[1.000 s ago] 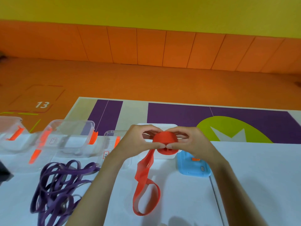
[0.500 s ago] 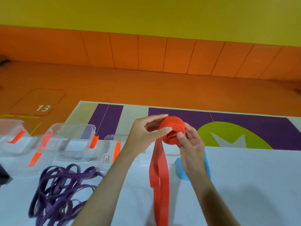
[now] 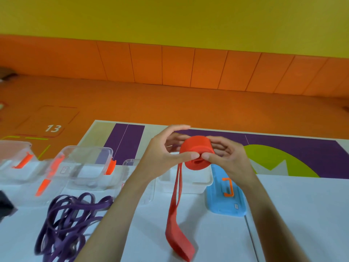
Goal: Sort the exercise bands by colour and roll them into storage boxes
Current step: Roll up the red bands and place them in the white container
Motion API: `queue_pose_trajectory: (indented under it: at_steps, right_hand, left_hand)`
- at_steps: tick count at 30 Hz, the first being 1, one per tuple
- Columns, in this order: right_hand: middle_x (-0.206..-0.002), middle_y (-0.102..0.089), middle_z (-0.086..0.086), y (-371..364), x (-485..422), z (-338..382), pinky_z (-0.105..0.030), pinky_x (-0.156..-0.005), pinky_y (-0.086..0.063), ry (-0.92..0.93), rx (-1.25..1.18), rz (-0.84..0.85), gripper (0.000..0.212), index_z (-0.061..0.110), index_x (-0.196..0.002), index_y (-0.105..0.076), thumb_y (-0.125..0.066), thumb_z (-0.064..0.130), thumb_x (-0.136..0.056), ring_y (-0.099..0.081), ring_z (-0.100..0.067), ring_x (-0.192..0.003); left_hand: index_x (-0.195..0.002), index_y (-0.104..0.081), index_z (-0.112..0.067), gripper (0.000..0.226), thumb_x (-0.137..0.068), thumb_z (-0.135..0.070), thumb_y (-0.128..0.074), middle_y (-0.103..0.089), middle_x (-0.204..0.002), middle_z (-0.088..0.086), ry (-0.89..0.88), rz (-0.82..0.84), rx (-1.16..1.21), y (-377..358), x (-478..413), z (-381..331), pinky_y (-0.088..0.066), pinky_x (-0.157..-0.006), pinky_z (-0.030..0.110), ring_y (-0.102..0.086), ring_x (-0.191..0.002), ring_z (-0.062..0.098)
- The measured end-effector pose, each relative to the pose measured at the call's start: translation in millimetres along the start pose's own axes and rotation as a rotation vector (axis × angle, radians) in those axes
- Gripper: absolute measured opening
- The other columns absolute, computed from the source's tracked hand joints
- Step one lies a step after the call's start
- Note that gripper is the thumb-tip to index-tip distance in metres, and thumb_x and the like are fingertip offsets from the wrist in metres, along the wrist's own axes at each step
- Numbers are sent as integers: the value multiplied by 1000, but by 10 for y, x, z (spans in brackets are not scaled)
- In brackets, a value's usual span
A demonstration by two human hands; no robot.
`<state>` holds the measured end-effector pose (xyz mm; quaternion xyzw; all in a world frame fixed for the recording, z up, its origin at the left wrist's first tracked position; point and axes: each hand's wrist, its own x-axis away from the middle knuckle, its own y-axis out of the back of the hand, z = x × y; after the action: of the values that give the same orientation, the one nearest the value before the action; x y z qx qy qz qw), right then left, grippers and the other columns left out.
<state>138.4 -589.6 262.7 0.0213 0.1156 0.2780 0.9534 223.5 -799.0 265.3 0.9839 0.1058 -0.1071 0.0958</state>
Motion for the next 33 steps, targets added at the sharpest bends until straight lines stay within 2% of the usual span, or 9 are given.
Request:
queue_pose_trajectory:
  at_steps: [6, 9, 13, 16, 19, 22, 26, 30, 33]
  right_hand:
    - [-110, -78, -8, -152, 50, -169, -43, -97, -58, 35, -152, -135, 41, 20, -112, -72, -90, 20, -76, -74, -29, -108]
    - [-112, -77, -9, -79, 115, -311, -45, -100, -55, -46, -114, -60, 38, 23, -112, -72, -87, 20, -76, -71, -29, -111]
    - [-119, -76, 1, 103, 85, -253, -41, -100, -58, -132, 103, 182, 56, 25, -125, -70, -93, 23, -74, -72, -19, -114]
    - [-108, -79, 1, 62, 78, -225, -41, -96, -60, -67, 123, 72, 44, 25, -114, -74, -89, 25, -73, -75, -19, -104]
    - [-106, -79, -7, -48, 116, -306, -38, -87, -62, -20, -60, -76, 36, 25, -110, -77, -90, 22, -76, -76, -27, -102]
    - [-106, -78, -11, -186, 168, -424, -35, -79, -62, -67, -238, -174, 30, 25, -108, -78, -87, 27, -78, -74, -32, -102]
    - [-112, -77, -8, -103, 211, -496, -33, -90, -57, -86, -112, -66, 39, 29, -111, -76, -88, 36, -74, -72, -25, -108]
    - [-125, -74, -1, 66, 125, -384, -39, -99, -58, -105, 19, 134, 63, 25, -130, -68, -93, 21, -73, -70, -20, -118]
    - [-113, -78, 3, 35, 58, -322, -46, -98, -59, -57, 119, 76, 50, 32, -118, -73, -92, 28, -71, -73, -18, -109]
  left_hand:
    - [-115, -75, -12, 41, -78, -1, -87, -82, -105, 2, 119, -56, 193, -39, 127, 148, -59, -84, 21, -78, -99, 16]
    - [-114, -78, -15, 41, -76, -9, -92, -82, -102, -5, 99, -30, 35, 33, 119, 146, -59, -84, 20, -78, -97, 12]
    - [-116, -79, -21, 45, -75, -29, -96, -80, -103, -13, 56, 155, -279, 99, 77, 83, -60, -88, 22, -75, -97, 4]
    - [-116, -76, -25, 43, -79, -36, -92, -78, -106, -14, 76, 153, -277, 60, 26, 64, -61, -91, 25, -73, -102, 5]
    - [-119, -73, -25, 49, -76, -37, -93, -79, -109, -9, 153, 109, -86, 21, 37, 151, -61, -92, 30, -74, -105, 13]
    - [-116, -74, -23, 45, -76, -27, -93, -80, -107, -7, 150, 30, -11, -61, 112, 249, -60, -95, 31, -76, -104, 14]
    - [-114, -77, -23, 36, -81, -25, -91, -81, -103, -10, 123, 45, -103, -16, 135, 231, -61, -91, 28, -77, -99, 11]
    - [-120, -77, -18, 38, -84, -25, -89, -80, -105, -11, 93, 207, -243, 93, 69, 112, -61, -90, 24, -76, -98, 6]
    - [-122, -71, -21, 43, -84, -27, -89, -80, -107, -10, 102, 206, -211, 72, 24, 87, -61, -91, 25, -76, -101, 7]
